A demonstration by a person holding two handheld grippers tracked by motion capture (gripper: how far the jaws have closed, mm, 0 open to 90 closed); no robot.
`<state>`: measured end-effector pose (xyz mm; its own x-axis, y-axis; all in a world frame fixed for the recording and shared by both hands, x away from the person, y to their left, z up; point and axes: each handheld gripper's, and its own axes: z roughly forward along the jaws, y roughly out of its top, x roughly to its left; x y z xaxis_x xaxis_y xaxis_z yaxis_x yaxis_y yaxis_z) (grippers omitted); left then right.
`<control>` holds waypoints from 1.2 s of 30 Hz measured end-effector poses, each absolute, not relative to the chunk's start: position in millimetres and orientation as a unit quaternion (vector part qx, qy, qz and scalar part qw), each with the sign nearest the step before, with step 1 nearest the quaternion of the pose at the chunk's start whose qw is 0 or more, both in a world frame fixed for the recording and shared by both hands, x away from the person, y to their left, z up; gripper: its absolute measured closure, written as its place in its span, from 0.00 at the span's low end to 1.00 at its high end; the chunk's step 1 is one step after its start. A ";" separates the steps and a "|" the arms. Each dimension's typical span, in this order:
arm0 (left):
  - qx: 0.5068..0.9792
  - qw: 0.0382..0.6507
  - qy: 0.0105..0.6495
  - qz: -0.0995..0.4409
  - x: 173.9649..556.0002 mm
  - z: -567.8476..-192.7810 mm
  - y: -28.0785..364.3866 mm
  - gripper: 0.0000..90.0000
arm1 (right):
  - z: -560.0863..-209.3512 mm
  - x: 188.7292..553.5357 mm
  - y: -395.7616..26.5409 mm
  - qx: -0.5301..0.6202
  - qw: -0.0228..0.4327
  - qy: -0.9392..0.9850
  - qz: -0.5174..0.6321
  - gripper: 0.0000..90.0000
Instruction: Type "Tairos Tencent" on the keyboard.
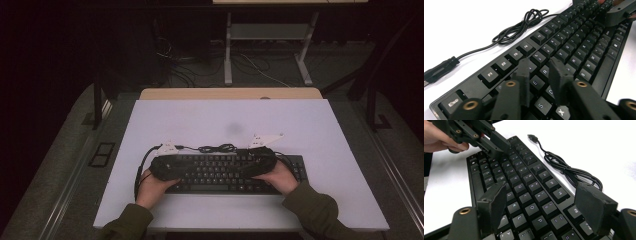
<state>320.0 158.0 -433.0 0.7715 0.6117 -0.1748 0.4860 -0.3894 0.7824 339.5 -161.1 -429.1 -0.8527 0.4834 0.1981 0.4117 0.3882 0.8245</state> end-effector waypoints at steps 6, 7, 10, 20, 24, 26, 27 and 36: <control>0.829 0.443 0.331 0.079 318.1 -432.3 157.5 0.60 | -428.9 340.4 -161.0 0.270 0.039 0.833 0.482 0.29; 0.830 0.442 0.330 0.079 318.1 -432.4 157.6 0.58 | -428.8 340.5 -161.0 0.270 0.039 0.833 0.482 0.29; 0.830 0.441 0.331 0.082 317.7 -432.7 156.5 0.52 | -428.7 341.7 -160.3 0.272 0.038 0.832 0.481 0.29; 0.832 0.439 0.327 0.085 317.1 -433.1 153.6 0.40 | -425.4 345.0 -152.5 0.265 0.029 0.833 0.485 0.30; 0.832 0.439 0.328 0.087 317.5 -432.8 153.4 0.36 | -425.2 344.1 -148.0 0.260 0.021 0.835 0.485 0.39; 0.832 0.438 0.329 0.088 317.5 -433.1 153.3 0.35 | -425.6 343.2 -146.7 0.258 0.018 0.835 0.486 0.46; 0.832 0.437 0.329 0.089 317.5 -433.2 153.3 0.34 | -425.7 342.8 -146.3 0.256 0.016 0.835 0.487 0.49; 0.830 0.438 0.332 0.093 317.8 -433.9 153.5 0.30 | -424.6 336.5 -139.2 0.246 0.002 0.839 0.486 0.70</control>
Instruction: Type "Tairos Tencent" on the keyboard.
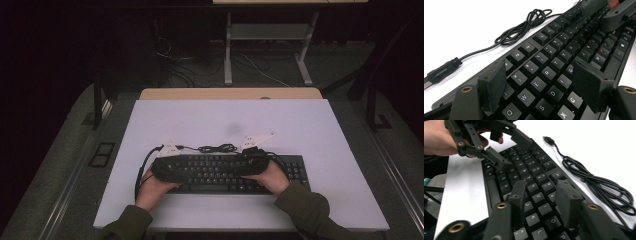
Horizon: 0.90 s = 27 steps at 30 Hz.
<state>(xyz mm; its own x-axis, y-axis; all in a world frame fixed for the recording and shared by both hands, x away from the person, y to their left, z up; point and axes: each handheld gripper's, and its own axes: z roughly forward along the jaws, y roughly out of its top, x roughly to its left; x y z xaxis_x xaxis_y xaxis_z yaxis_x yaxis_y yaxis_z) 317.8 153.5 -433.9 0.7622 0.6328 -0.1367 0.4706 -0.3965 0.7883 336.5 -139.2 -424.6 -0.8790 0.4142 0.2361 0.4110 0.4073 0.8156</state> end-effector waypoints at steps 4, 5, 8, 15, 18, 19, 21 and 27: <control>0.831 0.436 0.332 0.093 318.0 -433.8 153.4 0.30 | -424.8 333.2 -135.4 0.239 -0.002 0.844 0.481 0.79; 0.832 0.435 0.331 0.093 318.1 -433.8 153.4 0.30 | -425.2 332.4 -134.3 0.237 -0.003 0.845 0.479 0.82; 0.832 0.436 0.330 0.094 318.3 -433.8 153.0 0.30 | -426.2 330.1 -130.6 0.233 -0.006 0.850 0.473 0.88; 0.831 0.437 0.331 0.094 318.0 -433.2 152.7 0.30 | -430.9 324.4 -120.7 0.216 -0.017 0.861 0.461 0.99; 0.831 0.438 0.331 0.094 317.8 -433.2 152.9 0.30 | -432.9 322.7 -116.7 0.210 -0.019 0.864 0.456 0.99; 0.830 0.438 0.331 0.094 317.8 -433.2 153.0 0.30 | -433.4 322.0 -115.5 0.210 -0.020 0.866 0.454 0.99; 0.830 0.439 0.331 0.095 317.8 -433.2 153.2 0.30 | -434.9 321.2 -113.3 0.208 -0.020 0.868 0.450 0.99; 0.830 0.439 0.332 0.095 317.4 -432.8 153.4 0.30 | -438.8 319.5 -108.3 0.205 -0.021 0.873 0.442 0.99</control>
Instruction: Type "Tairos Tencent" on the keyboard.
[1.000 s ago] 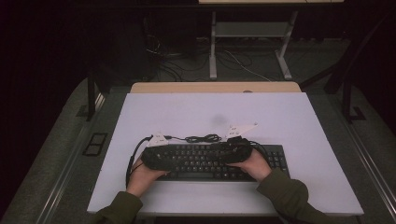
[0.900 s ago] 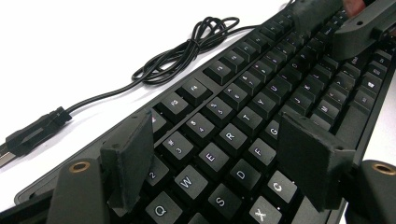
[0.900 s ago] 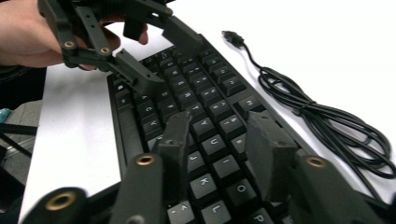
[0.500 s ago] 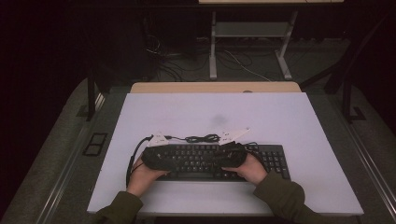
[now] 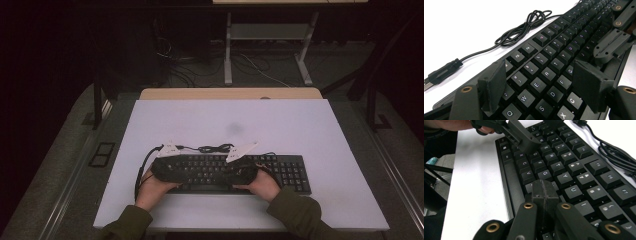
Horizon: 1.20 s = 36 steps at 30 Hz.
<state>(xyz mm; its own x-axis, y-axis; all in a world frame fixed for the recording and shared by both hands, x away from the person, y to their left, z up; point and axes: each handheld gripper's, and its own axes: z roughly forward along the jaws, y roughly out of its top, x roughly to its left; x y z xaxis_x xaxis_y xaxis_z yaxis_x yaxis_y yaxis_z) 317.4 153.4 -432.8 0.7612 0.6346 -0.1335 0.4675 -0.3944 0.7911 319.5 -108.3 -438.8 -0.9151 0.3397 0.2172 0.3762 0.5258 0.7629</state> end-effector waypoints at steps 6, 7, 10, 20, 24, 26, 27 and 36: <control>0.830 0.438 0.331 0.095 317.4 -433.0 153.5 0.30 | -440.0 318.9 -107.1 -0.204 0.023 -0.875 -0.438 0.99; 0.830 0.438 0.331 0.095 317.4 -433.0 153.5 0.30 | -440.0 318.9 -107.0 -0.204 0.023 -0.876 -0.437 0.99; 0.831 0.437 0.331 0.095 317.4 -433.1 153.4 0.30 | -441.1 318.6 -106.4 -0.202 0.023 -0.877 -0.435 0.99; 0.832 0.436 0.329 0.095 317.4 -432.9 153.9 0.30 | -442.5 317.9 -104.9 -0.201 0.021 -0.881 -0.428 0.99; 0.830 0.438 0.331 0.095 317.1 -433.0 153.3 0.30 | -441.3 317.8 -105.5 -0.202 0.019 -0.880 -0.430 0.99; 0.830 0.438 0.331 0.095 317.1 -433.1 153.3 0.30 | -440.1 318.5 -106.6 -0.202 0.018 -0.878 -0.434 0.98; 0.830 0.438 0.331 0.095 317.1 -433.1 153.4 0.30 | -439.8 318.7 -107.0 -0.201 0.017 -0.878 -0.434 0.98; 0.827 0.440 0.335 0.095 316.7 -432.7 153.7 0.30 | -438.0 321.9 -112.2 -0.209 0.022 -0.869 -0.449 0.80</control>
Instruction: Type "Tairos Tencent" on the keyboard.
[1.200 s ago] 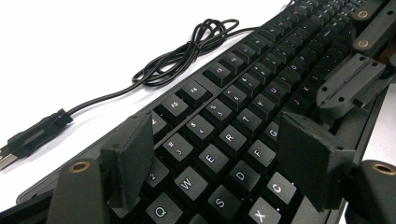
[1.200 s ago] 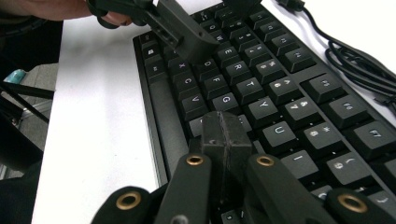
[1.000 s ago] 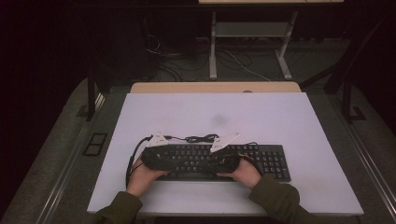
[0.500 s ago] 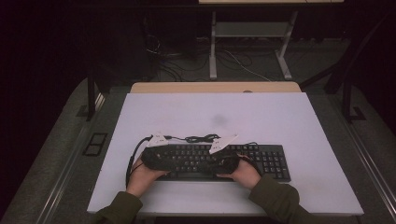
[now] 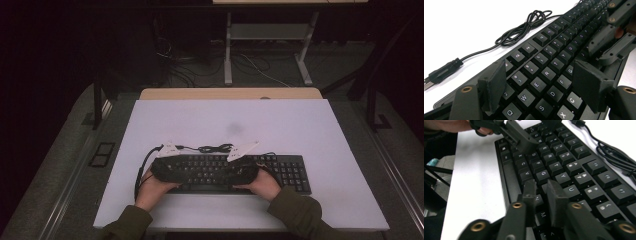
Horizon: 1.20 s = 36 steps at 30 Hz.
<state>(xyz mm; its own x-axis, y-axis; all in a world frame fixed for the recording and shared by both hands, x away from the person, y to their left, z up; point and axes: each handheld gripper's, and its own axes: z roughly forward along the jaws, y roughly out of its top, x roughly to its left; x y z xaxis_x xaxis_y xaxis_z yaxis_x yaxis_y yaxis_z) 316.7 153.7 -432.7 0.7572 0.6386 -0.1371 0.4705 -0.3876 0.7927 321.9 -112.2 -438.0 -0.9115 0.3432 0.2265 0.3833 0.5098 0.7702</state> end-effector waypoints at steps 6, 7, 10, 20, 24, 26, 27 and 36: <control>0.827 0.443 0.333 0.093 316.4 -431.8 154.4 0.31 | -435.3 325.1 -118.2 -0.219 0.021 -0.860 -0.460 0.67; 0.827 0.444 0.333 0.092 316.4 -431.7 154.6 0.32 | -435.1 325.6 -119.0 -0.220 0.018 -0.859 -0.462 0.65; 0.826 0.445 0.334 0.088 315.9 -431.4 155.0 0.35 | -434.4 327.1 -121.6 -0.225 0.015 -0.856 -0.466 0.58; 0.836 0.447 0.313 0.064 313.0 -430.7 155.0 0.64 | -435.4 332.9 -129.1 -0.243 -0.003 -0.848 -0.471 0.36; 0.841 0.447 0.302 0.054 311.0 -429.2 154.0 0.78 | -436.1 334.7 -131.5 -0.251 -0.012 -0.844 -0.474 0.32; 0.842 0.448 0.298 0.050 309.9 -428.3 153.7 0.85 | -435.9 335.2 -132.8 -0.254 -0.014 -0.843 -0.474 0.32; 0.843 0.449 0.294 0.049 309.6 -428.0 153.8 0.88 | -435.8 335.4 -133.4 -0.256 -0.016 -0.842 -0.475 0.32; 0.852 0.443 0.277 0.029 305.8 -427.2 152.0 0.99 | -433.7 339.2 -140.7 -0.269 -0.030 -0.833 -0.483 0.30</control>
